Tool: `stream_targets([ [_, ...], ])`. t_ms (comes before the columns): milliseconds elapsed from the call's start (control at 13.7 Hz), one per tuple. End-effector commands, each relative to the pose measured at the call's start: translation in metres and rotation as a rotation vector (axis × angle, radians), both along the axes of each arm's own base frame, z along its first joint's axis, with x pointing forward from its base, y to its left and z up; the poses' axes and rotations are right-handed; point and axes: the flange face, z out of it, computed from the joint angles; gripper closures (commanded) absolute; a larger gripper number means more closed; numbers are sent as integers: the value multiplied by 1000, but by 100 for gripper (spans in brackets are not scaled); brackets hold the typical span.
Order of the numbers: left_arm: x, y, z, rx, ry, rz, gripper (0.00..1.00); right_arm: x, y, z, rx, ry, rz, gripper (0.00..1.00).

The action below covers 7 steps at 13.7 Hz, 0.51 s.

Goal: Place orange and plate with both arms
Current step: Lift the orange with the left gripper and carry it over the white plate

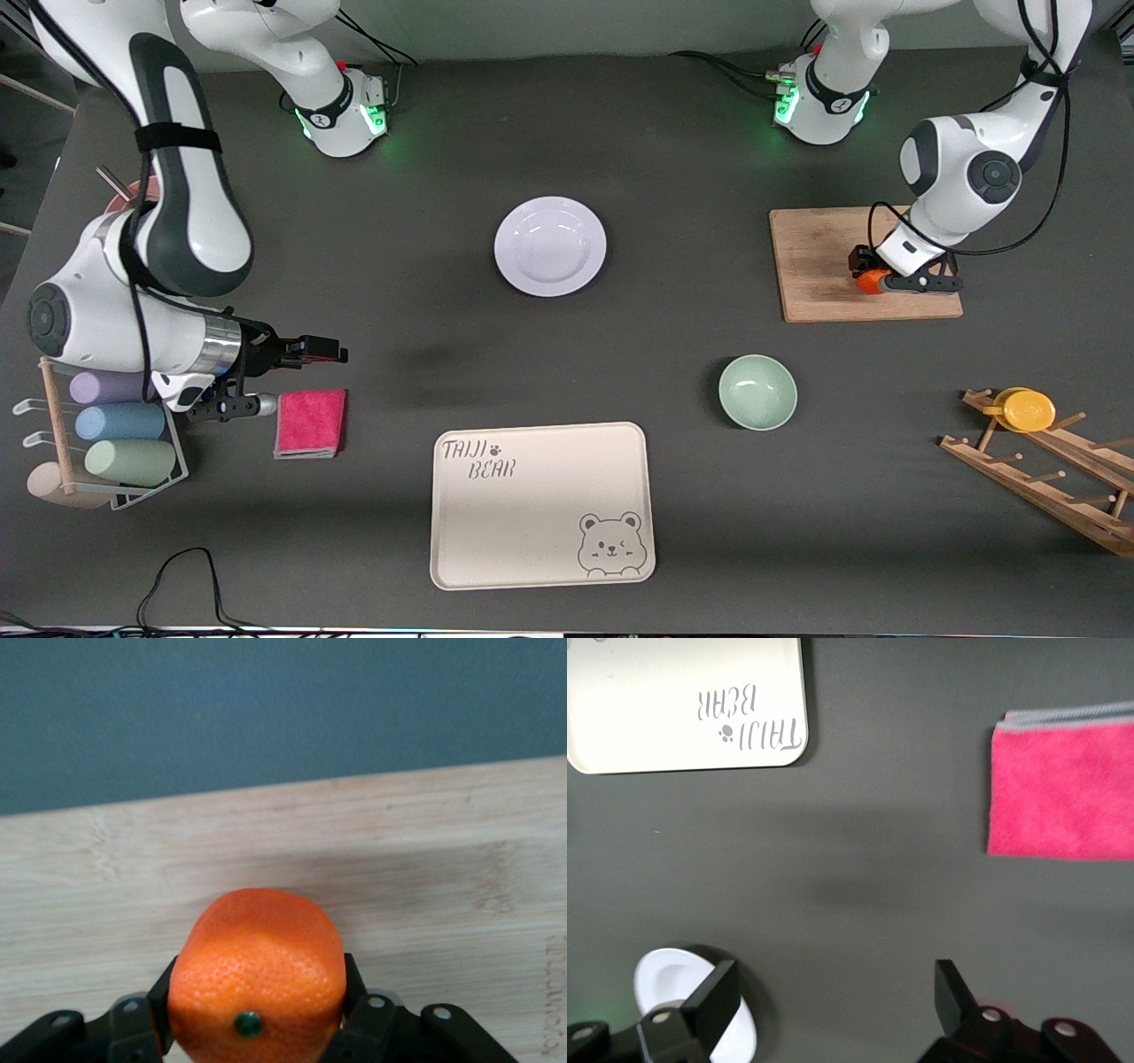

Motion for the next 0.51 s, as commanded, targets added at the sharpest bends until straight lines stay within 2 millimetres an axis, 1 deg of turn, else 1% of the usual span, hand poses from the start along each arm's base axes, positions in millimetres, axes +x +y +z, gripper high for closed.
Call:
stream_targets([
  [0, 28, 1, 78, 7, 36, -2, 40, 0, -6, -3, 59, 25, -27, 8],
  [146, 53, 3, 148, 7, 85, 3, 40, 1, -6, -3, 87, 26, -48, 8],
  [218, 63, 4, 181, 7, 96, 6, 40, 1, -5, -2, 114, 29, -64, 7],
  [291, 72, 3, 209, 3, 100, 9, 40, 1, -8, -4, 131, 40, -82, 2],
  [364, 79, 2, 233, 1, 103, 13, 40, 0, -11, -8, 141, 58, -90, 0],
  [437, 84, -1, 252, 1, 105, 6, 40, 0, -13, -9, 163, 69, -103, 0],
])
